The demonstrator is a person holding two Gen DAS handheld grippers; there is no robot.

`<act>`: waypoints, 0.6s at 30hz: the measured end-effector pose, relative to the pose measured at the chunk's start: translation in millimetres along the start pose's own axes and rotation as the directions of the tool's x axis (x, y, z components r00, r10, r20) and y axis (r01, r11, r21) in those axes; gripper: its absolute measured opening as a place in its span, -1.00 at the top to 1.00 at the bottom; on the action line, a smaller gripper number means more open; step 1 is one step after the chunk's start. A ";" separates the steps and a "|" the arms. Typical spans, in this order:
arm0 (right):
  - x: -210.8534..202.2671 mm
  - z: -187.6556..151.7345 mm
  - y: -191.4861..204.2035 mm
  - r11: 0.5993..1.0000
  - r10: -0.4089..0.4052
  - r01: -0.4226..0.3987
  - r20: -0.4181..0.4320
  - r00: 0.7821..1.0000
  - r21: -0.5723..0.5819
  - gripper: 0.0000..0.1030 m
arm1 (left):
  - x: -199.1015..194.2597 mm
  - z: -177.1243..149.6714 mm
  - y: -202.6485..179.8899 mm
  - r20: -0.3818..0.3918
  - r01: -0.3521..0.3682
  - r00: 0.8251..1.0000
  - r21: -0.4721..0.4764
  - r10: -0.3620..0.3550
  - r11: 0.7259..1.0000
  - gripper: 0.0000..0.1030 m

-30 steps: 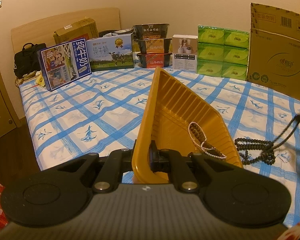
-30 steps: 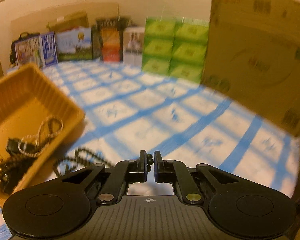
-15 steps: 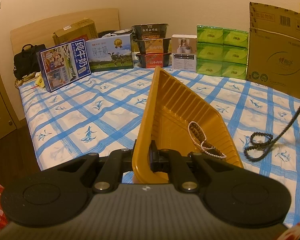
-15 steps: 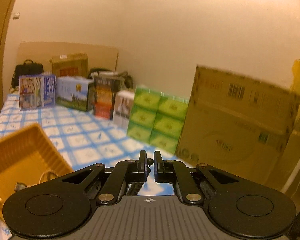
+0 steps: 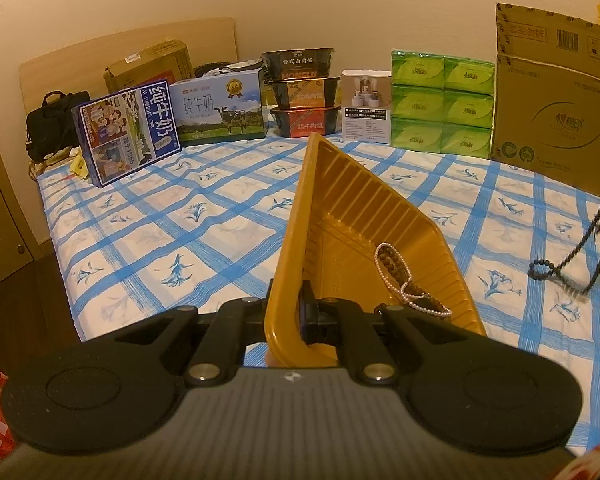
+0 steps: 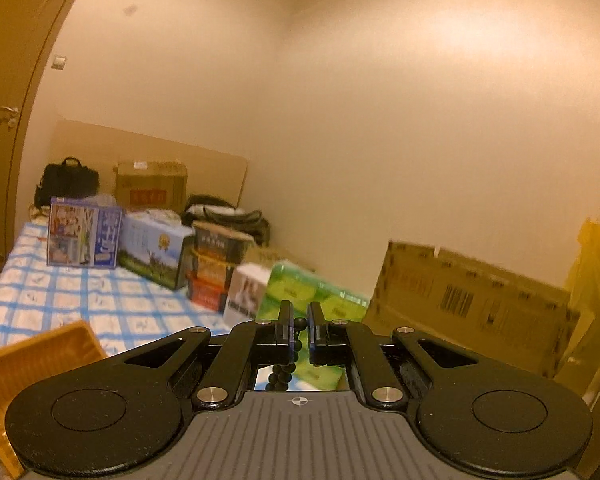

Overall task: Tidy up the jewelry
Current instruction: 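Lift the dark bead necklace high above the tray with the right tool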

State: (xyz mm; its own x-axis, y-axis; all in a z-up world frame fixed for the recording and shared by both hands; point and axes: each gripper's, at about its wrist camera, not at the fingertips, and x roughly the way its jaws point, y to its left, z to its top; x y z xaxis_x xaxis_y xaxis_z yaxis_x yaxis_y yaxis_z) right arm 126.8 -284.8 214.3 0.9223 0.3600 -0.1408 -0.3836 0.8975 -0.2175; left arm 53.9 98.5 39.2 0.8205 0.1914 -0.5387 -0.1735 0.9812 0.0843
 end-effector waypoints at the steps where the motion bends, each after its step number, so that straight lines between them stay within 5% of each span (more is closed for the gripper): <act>1: -1.7 3.2 0.6 1.000 0.000 0.000 0.008 1.000 -0.008 0.87 | 0.0 -0.1 -0.2 0.000 0.000 1.000 -0.001 0.000 1.000 0.86; 18: -6.0 45.2 3.1 0.996 0.050 -0.044 0.086 0.995 -0.074 0.87 | 0.1 0.7 -1.8 -0.002 0.001 1.000 -0.003 -0.001 1.000 0.86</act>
State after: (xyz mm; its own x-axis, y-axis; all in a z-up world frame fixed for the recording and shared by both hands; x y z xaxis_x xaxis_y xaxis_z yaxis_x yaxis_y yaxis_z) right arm 122.3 -272.6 258.1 0.9026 0.4251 -0.0676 -0.4260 0.8596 -0.2820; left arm 54.6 96.7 39.6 0.8193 0.1908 -0.5407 -0.1745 0.9813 0.0819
